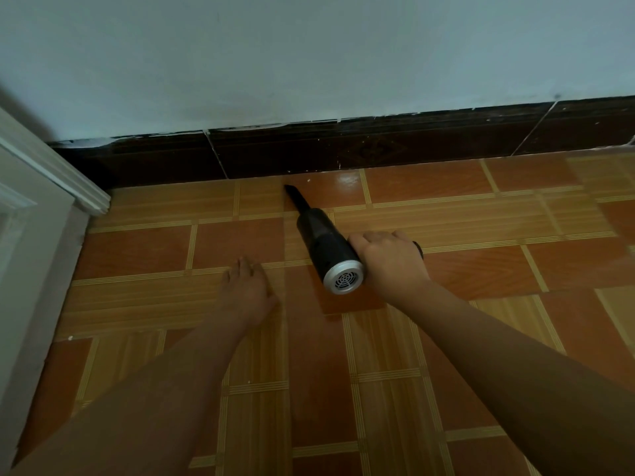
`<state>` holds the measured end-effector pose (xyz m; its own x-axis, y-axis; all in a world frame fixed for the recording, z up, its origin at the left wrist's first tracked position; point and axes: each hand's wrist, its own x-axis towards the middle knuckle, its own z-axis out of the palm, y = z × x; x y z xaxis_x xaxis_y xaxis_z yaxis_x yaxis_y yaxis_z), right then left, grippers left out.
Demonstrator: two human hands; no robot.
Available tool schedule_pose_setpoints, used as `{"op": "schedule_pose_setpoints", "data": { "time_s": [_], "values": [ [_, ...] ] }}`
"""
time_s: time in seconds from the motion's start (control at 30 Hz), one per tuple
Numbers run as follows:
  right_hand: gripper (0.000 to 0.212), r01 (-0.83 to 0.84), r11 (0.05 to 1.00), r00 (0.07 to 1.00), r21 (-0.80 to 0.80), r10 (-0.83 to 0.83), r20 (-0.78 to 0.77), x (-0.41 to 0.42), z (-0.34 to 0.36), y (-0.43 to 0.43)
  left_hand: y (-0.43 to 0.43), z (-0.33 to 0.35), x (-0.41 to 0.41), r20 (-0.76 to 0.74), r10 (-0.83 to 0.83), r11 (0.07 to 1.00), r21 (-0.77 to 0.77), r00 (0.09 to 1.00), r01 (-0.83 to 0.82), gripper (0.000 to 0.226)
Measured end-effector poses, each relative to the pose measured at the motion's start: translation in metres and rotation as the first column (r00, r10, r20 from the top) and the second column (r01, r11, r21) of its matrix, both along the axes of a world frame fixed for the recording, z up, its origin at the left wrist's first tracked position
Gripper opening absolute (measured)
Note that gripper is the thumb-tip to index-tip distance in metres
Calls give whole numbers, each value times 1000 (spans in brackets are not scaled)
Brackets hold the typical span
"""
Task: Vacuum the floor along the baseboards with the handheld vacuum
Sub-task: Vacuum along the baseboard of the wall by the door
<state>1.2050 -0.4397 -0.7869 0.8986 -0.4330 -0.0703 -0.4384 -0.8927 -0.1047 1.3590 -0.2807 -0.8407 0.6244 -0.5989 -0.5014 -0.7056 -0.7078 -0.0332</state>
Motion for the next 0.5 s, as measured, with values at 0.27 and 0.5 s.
{"op": "schedule_pose_setpoints", "data": {
  "time_s": [0.27, 0.5],
  "values": [
    [29, 64, 998, 998, 12, -64, 26, -7, 0, -3, -7, -2, -1, 23, 3, 1000, 12, 1000, -3, 73],
    [22, 104, 995, 994, -7, -104, 18, -18, 0, -9, -12, -5, 0, 45, 11, 1000, 22, 999, -12, 72]
  ]
}}
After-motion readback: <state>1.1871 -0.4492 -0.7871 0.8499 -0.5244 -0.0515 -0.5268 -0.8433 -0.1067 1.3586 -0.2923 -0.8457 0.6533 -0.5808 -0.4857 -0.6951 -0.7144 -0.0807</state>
